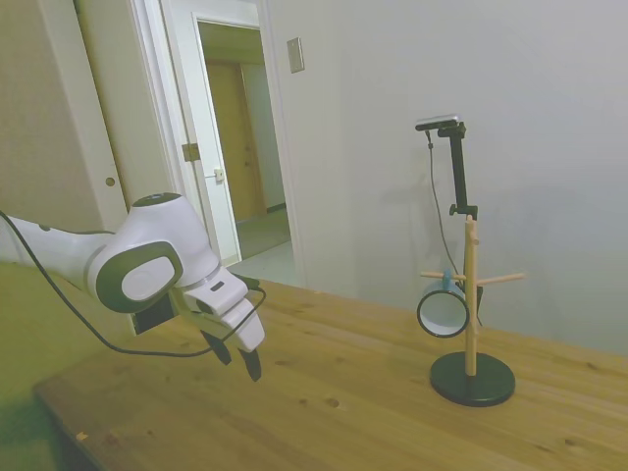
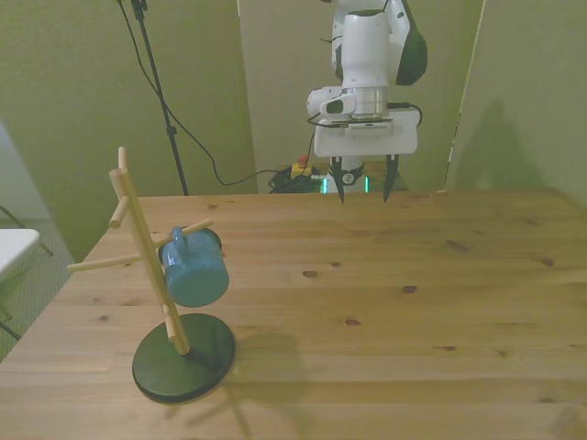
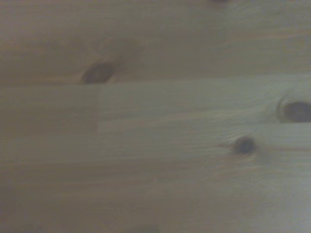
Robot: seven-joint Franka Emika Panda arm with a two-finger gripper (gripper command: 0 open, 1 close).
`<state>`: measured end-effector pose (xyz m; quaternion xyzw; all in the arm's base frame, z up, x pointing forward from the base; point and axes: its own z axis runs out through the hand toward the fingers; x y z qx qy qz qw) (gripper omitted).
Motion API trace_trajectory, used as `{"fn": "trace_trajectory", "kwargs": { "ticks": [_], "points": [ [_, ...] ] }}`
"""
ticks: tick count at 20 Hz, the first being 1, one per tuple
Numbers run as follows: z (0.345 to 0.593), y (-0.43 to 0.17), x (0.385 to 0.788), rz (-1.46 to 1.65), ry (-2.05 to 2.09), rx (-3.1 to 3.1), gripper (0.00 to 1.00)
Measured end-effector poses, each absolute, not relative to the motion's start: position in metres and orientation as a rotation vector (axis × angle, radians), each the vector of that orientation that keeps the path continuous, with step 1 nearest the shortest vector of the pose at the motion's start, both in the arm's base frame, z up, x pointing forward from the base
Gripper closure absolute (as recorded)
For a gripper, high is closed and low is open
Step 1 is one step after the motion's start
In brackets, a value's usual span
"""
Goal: Unload the mug
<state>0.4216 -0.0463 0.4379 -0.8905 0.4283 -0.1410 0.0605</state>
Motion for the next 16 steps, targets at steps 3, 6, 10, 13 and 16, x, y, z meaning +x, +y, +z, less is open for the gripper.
{"fn": "trace_trajectory", "kwargs": {
  "ticks": [3, 6, 10, 13, 16],
  "points": [
    [0.439, -0.07, 0.423, -0.487, 1.358, -2.641, 0.0],
    [0.443, -0.099, 0.419, -0.531, 1.422, -2.591, 0.0],
    [0.448, -0.139, 0.421, -0.558, 1.506, -2.541, 0.0],
    [0.45, -0.161, 0.44, -0.561, 1.551, -2.521, 0.0],
    [0.453, -0.176, 0.465, -0.593, 1.581, -2.509, 0.0]
  ]
}}
